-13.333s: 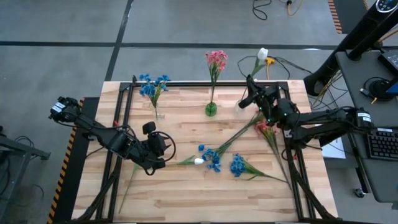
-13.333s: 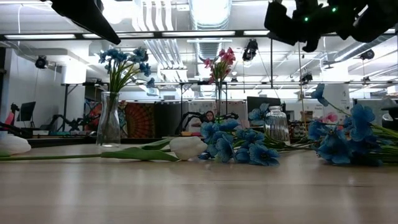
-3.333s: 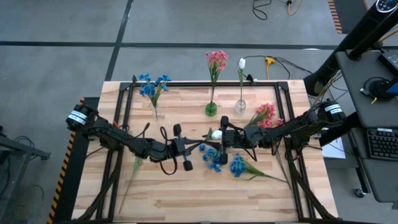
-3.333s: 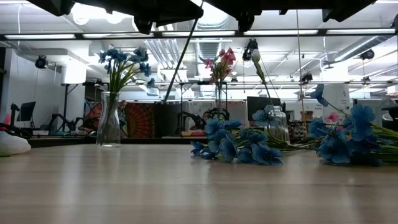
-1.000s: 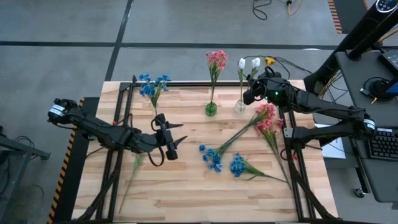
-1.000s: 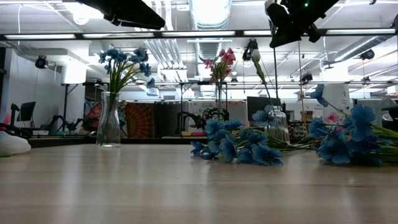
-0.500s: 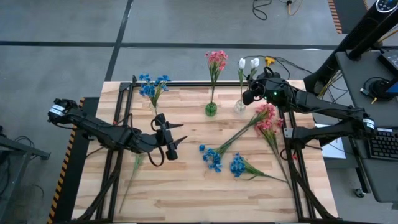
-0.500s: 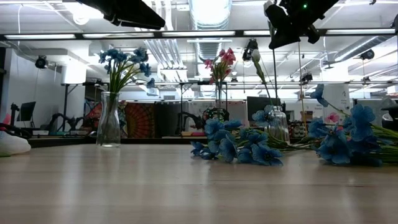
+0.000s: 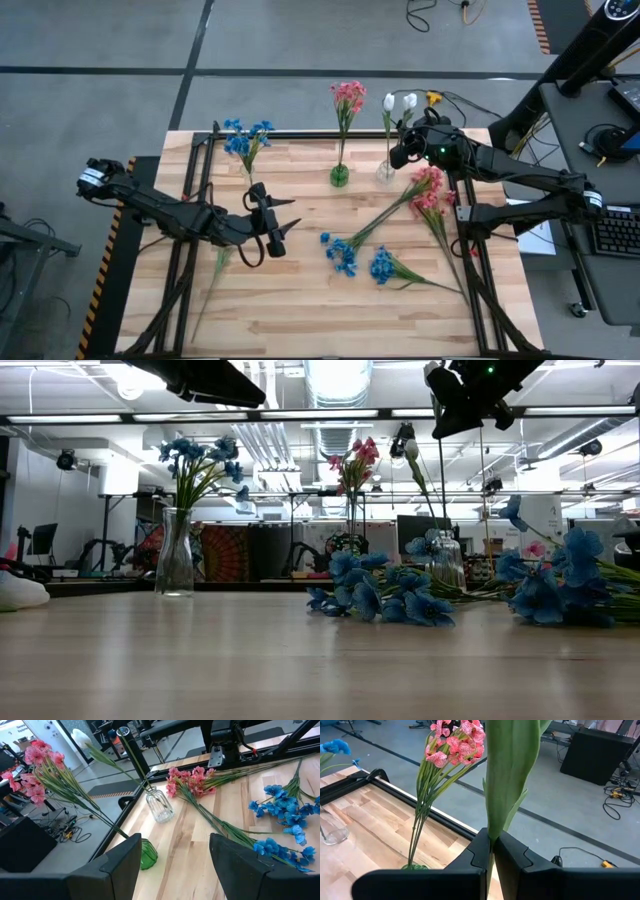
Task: Sort flowers into vase by color
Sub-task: Put the right white flower into the right transparent vase, then put the left blue flowers into the left transparent vase
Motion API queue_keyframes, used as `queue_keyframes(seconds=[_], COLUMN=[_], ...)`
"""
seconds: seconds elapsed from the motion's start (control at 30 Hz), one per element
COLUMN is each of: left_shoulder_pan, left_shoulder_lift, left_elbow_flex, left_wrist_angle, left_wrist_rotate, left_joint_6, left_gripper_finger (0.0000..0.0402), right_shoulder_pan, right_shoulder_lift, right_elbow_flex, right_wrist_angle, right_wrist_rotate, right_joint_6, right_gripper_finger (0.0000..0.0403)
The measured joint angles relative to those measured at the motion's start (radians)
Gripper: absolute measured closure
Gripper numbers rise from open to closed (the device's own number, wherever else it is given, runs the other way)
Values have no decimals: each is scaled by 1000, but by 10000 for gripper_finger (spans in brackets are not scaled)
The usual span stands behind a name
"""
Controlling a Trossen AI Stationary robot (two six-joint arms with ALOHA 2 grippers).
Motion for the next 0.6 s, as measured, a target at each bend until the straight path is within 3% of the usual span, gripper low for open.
queue_keyframes(seconds=[0.37, 0.6], left_shoulder_pan=[0, 0], left_shoulder_lift=[0, 0], left_elbow_flex=[0, 0], left_wrist_angle=[-5, -4], left_wrist_rotate=[0, 0], left_joint_6=[0, -1], left_gripper_finger=[185, 185], right_shoulder_pan=[0, 0], right_shoulder_lift=[0, -3], right_elbow_flex=[0, 4], right_wrist_angle=[0, -22], right_wrist_rotate=[0, 0], right_joint_6=[8, 8], right_gripper_finger=[274, 231])
